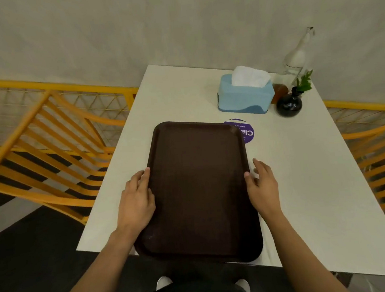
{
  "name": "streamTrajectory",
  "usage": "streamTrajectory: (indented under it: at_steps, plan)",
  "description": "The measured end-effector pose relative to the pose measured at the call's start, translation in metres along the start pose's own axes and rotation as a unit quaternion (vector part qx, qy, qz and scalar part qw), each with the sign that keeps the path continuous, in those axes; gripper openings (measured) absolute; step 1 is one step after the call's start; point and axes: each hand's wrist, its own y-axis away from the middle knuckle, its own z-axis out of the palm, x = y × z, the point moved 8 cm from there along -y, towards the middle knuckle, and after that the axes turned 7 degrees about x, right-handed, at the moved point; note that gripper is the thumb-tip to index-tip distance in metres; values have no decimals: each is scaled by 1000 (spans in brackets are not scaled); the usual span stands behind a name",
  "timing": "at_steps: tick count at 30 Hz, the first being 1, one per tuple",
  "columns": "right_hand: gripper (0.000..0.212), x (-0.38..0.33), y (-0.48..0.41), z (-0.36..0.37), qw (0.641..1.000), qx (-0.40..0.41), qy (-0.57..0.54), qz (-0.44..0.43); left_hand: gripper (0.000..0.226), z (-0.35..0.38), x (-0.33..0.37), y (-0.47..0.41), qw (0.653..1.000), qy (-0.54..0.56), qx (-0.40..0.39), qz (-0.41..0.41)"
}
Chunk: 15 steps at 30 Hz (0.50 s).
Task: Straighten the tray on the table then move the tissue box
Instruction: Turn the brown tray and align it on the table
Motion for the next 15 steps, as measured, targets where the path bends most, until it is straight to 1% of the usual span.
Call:
streamTrajectory:
  at_steps: [3, 6, 8, 11, 15]
  plan:
    - [55, 7, 29, -1, 999, 19, 36, 3, 57, 5, -10, -3, 1000, 8, -9, -10]
    - [59, 7, 45, 0, 990, 26, 136, -6, 58, 14, -14, 0, 999, 1, -33, -6]
    - [57, 1, 46, 5, 983, 15, 179, -22, 57, 17, -15, -1, 999, -6, -39, 2]
    - [50, -6, 41, 11, 981, 3, 189, -28, 56, 16, -19, -5, 999, -19, -33, 1]
    - [51, -23, 30, 25, 979, -3, 200, -47, 54, 11, -27, -19, 999, -43, -11, -2]
